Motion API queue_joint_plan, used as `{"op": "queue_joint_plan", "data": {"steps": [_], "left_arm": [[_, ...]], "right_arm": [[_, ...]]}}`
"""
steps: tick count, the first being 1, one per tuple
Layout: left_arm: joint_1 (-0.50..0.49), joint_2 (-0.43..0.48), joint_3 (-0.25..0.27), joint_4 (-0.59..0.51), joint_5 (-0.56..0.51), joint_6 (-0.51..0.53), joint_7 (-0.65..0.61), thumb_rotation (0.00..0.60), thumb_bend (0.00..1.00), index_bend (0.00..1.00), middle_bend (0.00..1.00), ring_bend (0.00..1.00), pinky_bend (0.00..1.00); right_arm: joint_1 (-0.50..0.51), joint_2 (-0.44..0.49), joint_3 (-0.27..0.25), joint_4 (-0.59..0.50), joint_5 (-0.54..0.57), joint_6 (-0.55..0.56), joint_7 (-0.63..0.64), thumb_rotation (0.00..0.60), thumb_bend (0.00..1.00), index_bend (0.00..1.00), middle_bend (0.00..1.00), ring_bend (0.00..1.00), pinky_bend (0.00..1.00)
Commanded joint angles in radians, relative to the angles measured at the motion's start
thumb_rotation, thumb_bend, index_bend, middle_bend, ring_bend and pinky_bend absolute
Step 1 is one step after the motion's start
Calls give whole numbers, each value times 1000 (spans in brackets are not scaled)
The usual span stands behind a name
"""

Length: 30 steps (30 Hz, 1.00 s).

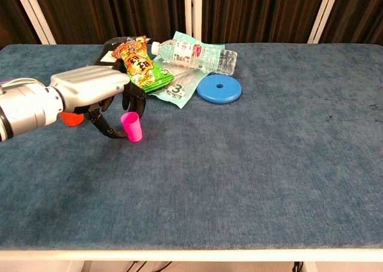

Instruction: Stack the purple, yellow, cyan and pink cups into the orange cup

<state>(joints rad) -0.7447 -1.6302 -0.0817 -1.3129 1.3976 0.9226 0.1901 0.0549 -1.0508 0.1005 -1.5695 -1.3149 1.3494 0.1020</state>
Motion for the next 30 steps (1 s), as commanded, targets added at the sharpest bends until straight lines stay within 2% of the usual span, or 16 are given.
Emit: {"op": "queue_joint_plan", "data": {"steps": [1,19,24,30], "left_arm": [[-1,-2,-1,2,-3,0,1,600,223,474,483,405,613],[8,3,-16,-21,-9,40,-5,600,246,519,524,425,623],[30,76,-38,-109,-2,107,25,600,247,519,526,426,624],[82,216,-57,-218,-52,161,63,600,254,521,530,429,628]], "right_arm": [[0,0,-1,1,0,-1,1,600,296,0,0,0,0],[0,3,1,-2,3,-2,2,600,296,0,0,0,0],[-1,14,6,-15,-1,10,-2,600,296,0,0,0,0],[2,18,7,-37,-14,20,-13,600,296,0,0,0,0]]}}
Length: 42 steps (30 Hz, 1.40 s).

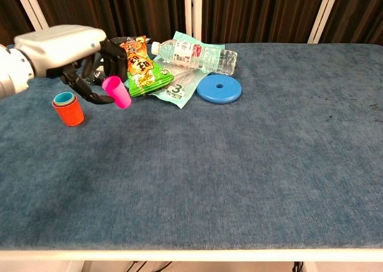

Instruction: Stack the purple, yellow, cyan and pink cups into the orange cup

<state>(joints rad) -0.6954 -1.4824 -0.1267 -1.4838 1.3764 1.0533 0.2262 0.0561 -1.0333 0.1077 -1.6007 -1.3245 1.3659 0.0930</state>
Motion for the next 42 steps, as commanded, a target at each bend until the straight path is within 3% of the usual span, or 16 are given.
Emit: {"op": "queue_joint_plan", "data": {"steps": [1,10,30,33,35,37,42], "left_arm": [[40,86,-12,-53,-42,34,33,600,255,521,530,430,628],[79,172,16,-38,-123,-20,17,600,262,524,534,430,625],[58,106,10,73,-151,-87,-31,600,263,520,532,429,623],[60,107,12,71,-147,-88,-39,600,257,432,474,416,610],[60,110,13,67,-143,-93,-54,600,232,249,336,349,548],[63,112,11,65,-128,-84,-80,600,210,128,223,249,456],[94,123,3,44,-94,9,-71,600,191,72,150,122,330]], "right_arm": [[1,1,-1,-9,-7,6,-7,600,296,0,0,0,0],[0,2,-5,-33,-19,18,-30,600,296,0,0,0,0],[1,18,-6,-46,-13,14,-34,600,296,0,0,0,0],[2,18,-6,-44,-10,13,-33,600,296,0,0,0,0],[3,17,-6,-44,-10,12,-33,600,296,0,0,0,0],[3,16,-6,-44,-10,12,-33,600,296,0,0,0,0],[2,15,-8,-47,-13,15,-38,600,295,0,0,0,0]]}}
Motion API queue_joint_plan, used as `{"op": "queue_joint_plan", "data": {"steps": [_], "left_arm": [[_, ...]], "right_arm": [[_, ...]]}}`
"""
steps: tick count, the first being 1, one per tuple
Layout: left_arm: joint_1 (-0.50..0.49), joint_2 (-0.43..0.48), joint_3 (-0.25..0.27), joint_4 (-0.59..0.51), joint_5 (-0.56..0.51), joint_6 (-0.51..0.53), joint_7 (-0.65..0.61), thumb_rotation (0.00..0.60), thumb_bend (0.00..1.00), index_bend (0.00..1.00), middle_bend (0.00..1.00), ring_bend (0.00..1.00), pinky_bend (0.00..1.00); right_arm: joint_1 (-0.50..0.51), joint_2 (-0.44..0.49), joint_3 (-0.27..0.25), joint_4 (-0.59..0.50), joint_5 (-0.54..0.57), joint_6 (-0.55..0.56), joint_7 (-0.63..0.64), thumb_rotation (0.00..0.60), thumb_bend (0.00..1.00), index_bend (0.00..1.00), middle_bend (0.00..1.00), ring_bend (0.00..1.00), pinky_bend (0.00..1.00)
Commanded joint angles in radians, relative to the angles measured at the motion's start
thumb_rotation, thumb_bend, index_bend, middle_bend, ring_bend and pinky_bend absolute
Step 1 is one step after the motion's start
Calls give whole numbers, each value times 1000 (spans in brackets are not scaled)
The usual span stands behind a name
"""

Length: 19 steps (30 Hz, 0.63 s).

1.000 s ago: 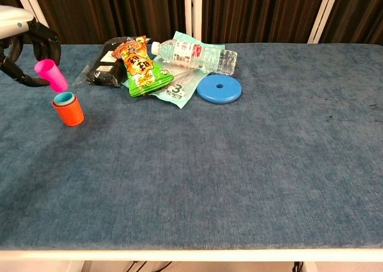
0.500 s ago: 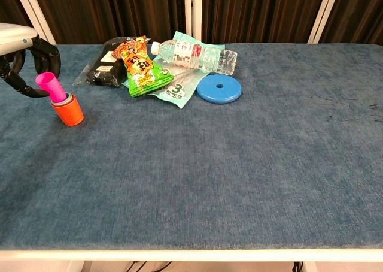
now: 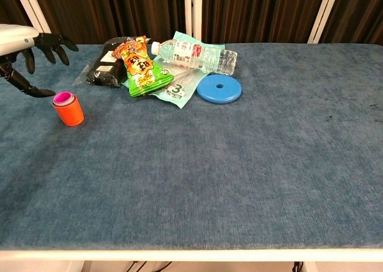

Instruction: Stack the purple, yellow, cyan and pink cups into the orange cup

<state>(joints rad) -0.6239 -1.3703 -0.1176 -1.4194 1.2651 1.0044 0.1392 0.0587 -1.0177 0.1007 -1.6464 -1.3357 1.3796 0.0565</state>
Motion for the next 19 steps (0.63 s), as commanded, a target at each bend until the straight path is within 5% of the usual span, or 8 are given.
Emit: {"op": "queue_joint_plan", "data": {"steps": [1,5,10,19], "left_arm": [[35,16,-9,-36,14,85,27,600,191,72,150,114,314],[133,48,0,-106,20,248,52,600,181,74,150,93,241],[292,105,75,-142,43,419,45,600,128,75,115,22,94],[459,140,166,-106,111,543,-56,600,91,74,87,0,46]], "right_arm": [[0,-1,-1,-2,-3,3,-3,600,296,0,0,0,0],[0,-17,-8,6,-25,15,-17,600,296,0,0,0,0],[-2,-70,-22,56,-79,49,-26,600,290,0,0,0,0],[8,-120,-33,101,-115,52,-36,600,274,0,0,0,0]]}}
